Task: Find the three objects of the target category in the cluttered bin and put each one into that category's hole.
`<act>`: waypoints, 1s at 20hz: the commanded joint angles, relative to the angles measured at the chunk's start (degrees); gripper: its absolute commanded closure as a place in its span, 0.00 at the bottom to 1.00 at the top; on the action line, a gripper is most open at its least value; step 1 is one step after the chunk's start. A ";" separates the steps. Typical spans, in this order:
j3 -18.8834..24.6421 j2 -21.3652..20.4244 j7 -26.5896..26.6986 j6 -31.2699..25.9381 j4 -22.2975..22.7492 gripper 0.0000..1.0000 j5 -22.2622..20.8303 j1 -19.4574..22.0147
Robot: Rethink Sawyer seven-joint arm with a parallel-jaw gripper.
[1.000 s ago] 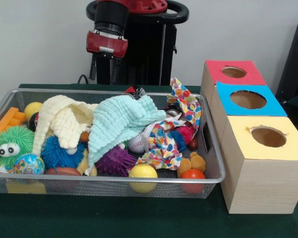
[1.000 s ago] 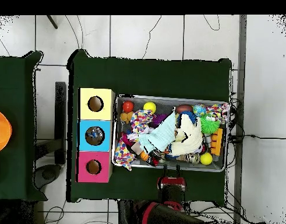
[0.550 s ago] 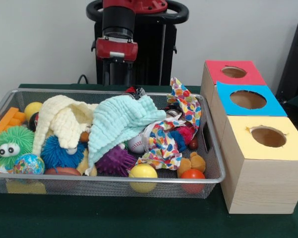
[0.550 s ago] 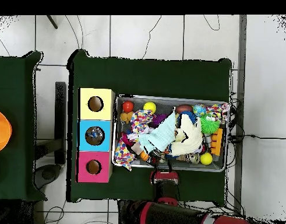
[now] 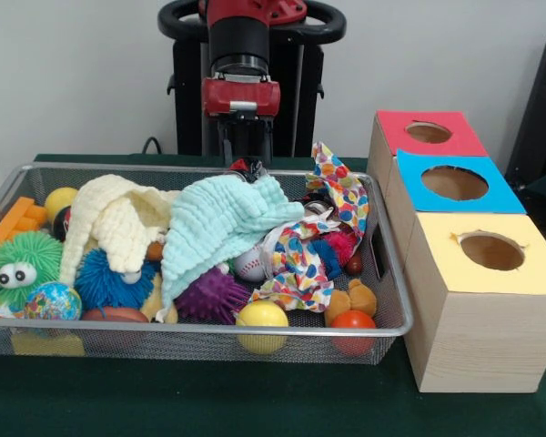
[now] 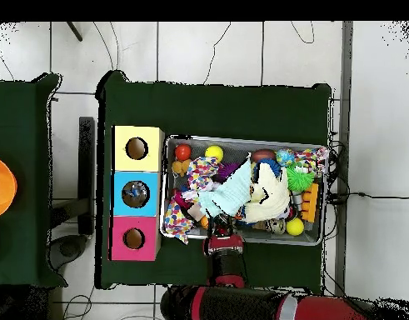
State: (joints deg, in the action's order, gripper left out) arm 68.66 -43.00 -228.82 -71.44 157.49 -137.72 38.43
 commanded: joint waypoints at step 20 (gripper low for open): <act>-6.39 10.18 5.10 5.28 -20.00 0.00 -6.08 1.29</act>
State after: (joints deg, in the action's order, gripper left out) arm 65.80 -34.33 -228.82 -70.54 149.27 -142.58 39.84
